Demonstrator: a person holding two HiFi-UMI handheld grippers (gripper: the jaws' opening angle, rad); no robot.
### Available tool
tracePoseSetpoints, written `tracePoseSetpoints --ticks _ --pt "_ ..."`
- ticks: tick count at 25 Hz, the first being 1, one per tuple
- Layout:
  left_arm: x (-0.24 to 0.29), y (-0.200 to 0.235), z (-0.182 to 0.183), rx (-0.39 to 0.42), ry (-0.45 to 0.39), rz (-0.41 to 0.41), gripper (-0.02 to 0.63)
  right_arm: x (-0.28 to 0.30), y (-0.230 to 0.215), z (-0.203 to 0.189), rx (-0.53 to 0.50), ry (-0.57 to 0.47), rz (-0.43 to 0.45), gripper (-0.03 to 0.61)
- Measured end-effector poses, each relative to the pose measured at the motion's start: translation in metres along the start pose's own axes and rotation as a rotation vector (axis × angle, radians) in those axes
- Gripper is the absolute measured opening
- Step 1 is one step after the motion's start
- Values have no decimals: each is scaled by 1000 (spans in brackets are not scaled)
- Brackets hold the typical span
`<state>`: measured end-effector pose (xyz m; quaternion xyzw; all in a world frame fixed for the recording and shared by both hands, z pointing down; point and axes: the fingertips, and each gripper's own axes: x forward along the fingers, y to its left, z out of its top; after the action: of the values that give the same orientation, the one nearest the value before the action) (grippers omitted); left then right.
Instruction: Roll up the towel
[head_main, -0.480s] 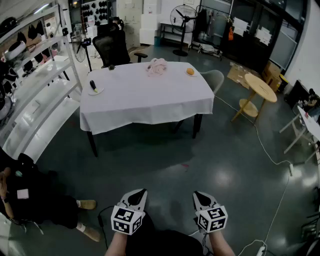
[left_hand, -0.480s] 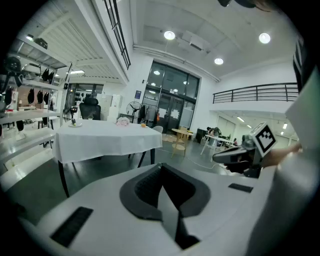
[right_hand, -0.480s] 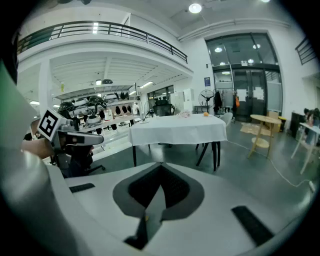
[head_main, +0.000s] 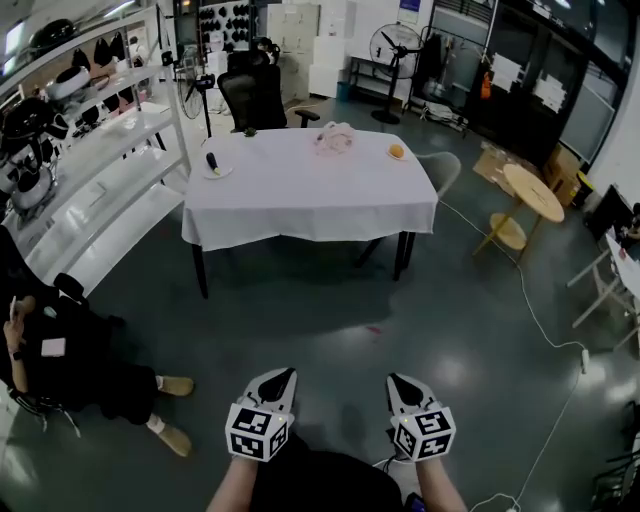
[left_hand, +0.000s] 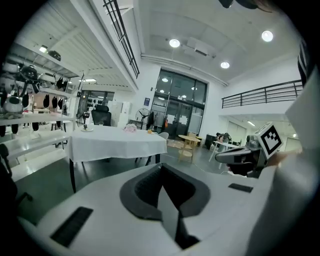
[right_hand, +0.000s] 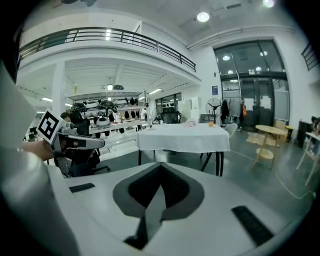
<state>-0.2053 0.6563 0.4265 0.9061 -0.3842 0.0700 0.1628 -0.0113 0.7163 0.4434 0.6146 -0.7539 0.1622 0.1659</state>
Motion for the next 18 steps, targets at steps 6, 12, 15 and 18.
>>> tracePoseSetpoints --ticks 6,12,15,18 --pt "-3 -14 -7 10 0 16 14 -12 0 -7 6 -13 28 6" --pt "-3 -19 -12 -42 -17 25 241 -17 -18 -12 91 -49 26 108" --pt "-8 -15 -5 -74 -57 57 332 -21 -26 -10 88 -66 40 292" --pt "-8 -6 -2 -95 -74 91 350 -24 -37 -8 90 -78 20 324"
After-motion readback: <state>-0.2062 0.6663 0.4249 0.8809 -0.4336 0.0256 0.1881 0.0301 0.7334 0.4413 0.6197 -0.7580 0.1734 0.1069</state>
